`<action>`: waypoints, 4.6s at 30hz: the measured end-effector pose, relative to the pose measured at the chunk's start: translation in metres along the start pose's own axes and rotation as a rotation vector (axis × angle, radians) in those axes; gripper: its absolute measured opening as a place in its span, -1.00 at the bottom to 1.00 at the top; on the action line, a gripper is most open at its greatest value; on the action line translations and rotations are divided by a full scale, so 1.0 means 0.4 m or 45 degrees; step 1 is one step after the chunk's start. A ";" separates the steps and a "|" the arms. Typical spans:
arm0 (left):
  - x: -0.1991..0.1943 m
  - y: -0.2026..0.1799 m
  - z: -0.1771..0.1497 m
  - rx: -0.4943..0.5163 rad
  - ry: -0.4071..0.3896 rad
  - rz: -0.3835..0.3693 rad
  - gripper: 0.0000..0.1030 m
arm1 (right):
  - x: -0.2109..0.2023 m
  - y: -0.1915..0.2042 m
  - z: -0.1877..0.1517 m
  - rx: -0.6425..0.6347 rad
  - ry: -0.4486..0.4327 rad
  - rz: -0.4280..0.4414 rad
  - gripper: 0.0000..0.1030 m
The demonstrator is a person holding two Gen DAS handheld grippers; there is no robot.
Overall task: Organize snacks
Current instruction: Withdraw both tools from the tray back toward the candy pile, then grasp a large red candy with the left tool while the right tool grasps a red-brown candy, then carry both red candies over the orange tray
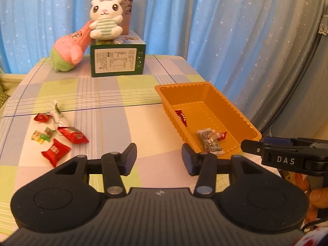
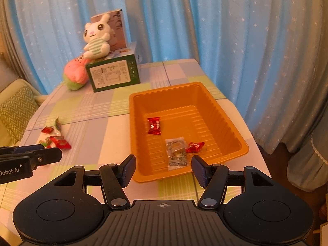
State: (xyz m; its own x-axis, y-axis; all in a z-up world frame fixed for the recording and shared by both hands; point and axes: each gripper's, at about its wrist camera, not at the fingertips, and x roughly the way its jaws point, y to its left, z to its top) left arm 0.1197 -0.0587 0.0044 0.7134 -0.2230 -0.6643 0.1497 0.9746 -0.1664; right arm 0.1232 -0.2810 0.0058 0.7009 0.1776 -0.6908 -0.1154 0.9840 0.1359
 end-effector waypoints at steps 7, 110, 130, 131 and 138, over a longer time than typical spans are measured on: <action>-0.055 0.028 -0.008 -0.007 -0.030 0.025 -0.14 | -0.027 0.043 0.008 -0.040 -0.022 0.008 0.17; 0.253 0.555 -0.076 0.078 0.128 0.286 -0.56 | 0.630 0.536 0.057 -0.387 0.184 0.629 0.16; 0.241 0.559 -0.076 -0.009 0.098 0.244 -0.56 | 0.637 0.528 0.051 -0.318 0.170 0.582 -0.40; 0.238 0.557 -0.077 -0.012 0.096 0.245 -0.56 | 0.627 0.522 0.054 -0.305 0.164 0.573 -0.40; 0.207 0.511 -0.085 -0.009 0.070 0.225 -0.56 | 0.539 0.478 0.049 -0.224 0.119 0.499 -0.40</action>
State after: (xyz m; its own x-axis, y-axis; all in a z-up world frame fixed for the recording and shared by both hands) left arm 0.1859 0.1214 -0.1095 0.6894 -0.0492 -0.7227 0.0201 0.9986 -0.0488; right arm 0.2659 -0.0549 -0.1033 0.5147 0.5305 -0.6736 -0.4838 0.8283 0.2827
